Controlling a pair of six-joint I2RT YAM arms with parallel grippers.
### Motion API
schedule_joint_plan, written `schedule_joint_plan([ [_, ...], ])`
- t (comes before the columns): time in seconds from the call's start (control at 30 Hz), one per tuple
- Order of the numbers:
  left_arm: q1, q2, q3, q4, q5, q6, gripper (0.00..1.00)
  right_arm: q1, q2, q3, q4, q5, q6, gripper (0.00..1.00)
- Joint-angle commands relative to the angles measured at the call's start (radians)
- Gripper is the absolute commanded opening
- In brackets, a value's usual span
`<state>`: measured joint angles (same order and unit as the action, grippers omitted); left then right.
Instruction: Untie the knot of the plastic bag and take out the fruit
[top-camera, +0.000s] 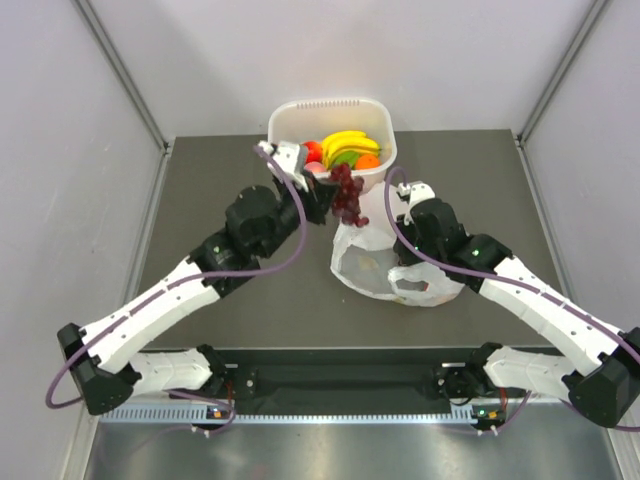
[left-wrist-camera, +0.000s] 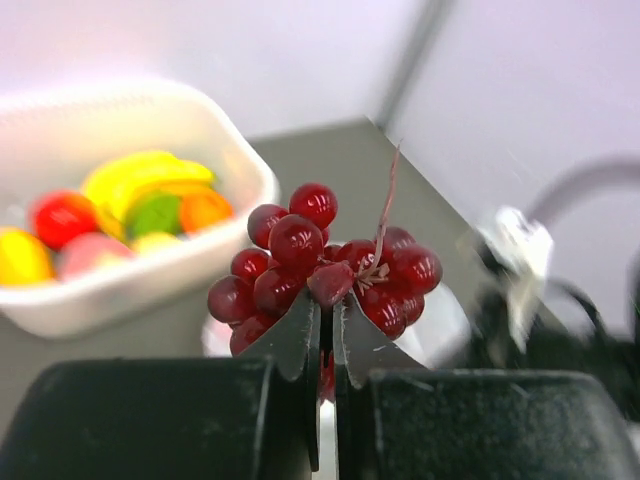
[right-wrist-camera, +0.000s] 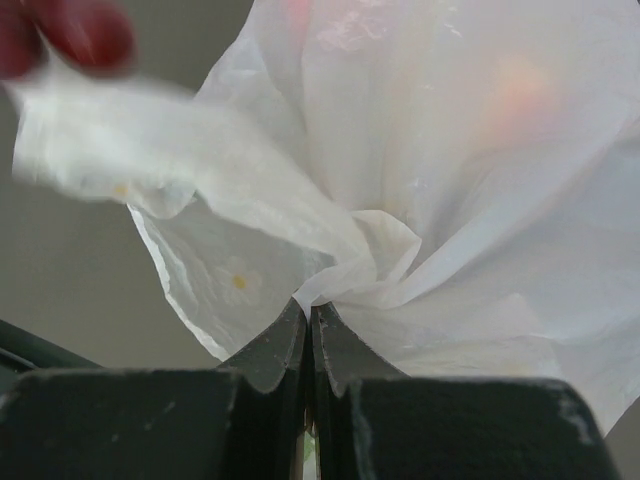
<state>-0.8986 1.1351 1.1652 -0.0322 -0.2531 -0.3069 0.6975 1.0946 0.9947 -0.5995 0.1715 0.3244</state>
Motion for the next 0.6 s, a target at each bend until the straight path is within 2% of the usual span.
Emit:
schedule_joint_plan([
  [0.0,0.116,0.082,0.143,0.101,-0.028,0.101,0.00,-0.003,0.001,0.013,0.052,-0.006,-0.008,0.00],
  [0.2,0.315,0.294,0.209,0.317,0.032,0.164,0.00,-0.003,0.013,0.012,0.066,-0.018,-0.008,0.00],
  [0.37,0.464,0.500,0.246,0.541,0.067,0.108,0.00,-0.003,0.028,0.013,0.090,-0.033,-0.016,0.00],
  [0.43,0.513,0.601,0.266,0.590,0.100,0.074,0.00,-0.003,0.034,0.013,0.095,-0.044,-0.015,0.00],
  [0.57,0.540,0.747,0.382,0.549,0.144,0.057,0.00,-0.003,0.037,0.002,0.113,-0.056,-0.007,0.00],
])
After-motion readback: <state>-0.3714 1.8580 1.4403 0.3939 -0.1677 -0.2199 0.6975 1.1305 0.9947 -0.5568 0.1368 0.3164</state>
